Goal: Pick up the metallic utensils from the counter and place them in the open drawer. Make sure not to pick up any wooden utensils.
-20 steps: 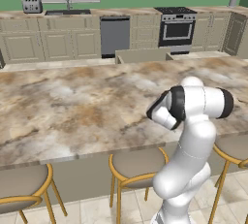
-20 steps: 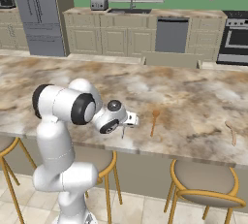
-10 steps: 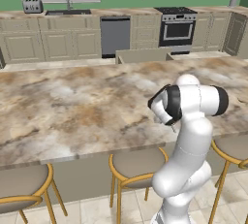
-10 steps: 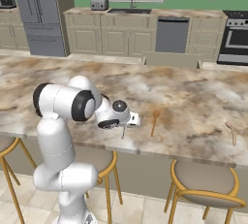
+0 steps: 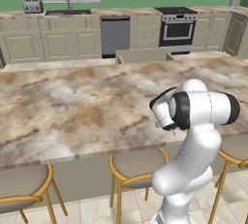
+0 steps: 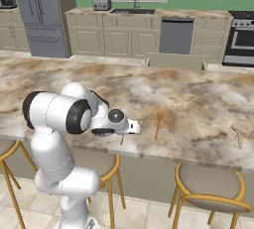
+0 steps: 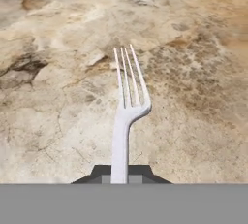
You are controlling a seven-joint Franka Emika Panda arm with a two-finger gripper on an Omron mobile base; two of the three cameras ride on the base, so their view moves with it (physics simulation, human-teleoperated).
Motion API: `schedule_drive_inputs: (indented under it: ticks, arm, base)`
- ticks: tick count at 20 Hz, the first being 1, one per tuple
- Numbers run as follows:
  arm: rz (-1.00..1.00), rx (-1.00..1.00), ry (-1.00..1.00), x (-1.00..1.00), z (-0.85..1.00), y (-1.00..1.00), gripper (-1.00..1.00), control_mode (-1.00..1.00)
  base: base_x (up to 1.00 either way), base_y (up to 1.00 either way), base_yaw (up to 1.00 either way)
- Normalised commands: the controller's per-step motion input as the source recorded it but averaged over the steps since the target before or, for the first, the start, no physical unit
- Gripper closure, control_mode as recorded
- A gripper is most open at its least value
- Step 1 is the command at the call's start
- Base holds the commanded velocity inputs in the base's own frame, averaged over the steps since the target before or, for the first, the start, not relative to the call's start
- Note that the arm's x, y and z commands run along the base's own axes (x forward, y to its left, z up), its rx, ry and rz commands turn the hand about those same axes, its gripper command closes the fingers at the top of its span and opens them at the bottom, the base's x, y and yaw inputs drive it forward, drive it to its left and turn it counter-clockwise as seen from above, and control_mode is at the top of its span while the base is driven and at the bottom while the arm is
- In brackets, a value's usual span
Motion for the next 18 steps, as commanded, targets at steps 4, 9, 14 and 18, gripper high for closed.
schedule_drive_inputs:
  ticks: [4, 9, 14, 18]
  arm:
    - [0.0, -0.01, 0.01, -0.52, 1.0, 0.0, 1.0, -1.0]
    - [0.01, -0.04, 0.04, -0.38, 1.0, 0.0, 1.0, -1.0]
    - [0.07, -0.09, 0.0, -0.21, 1.0, -0.12, 1.0, -1.0]
    - [0.14, -0.04, 0.0, -0.12, 1.0, -0.36, 1.0, -1.0]
  base:
    - [0.0, 0.0, 0.0]
    - [0.0, 0.0, 0.0]
    - [0.0, 0.0, 0.0]
    - [0.0, 0.0, 0.0]
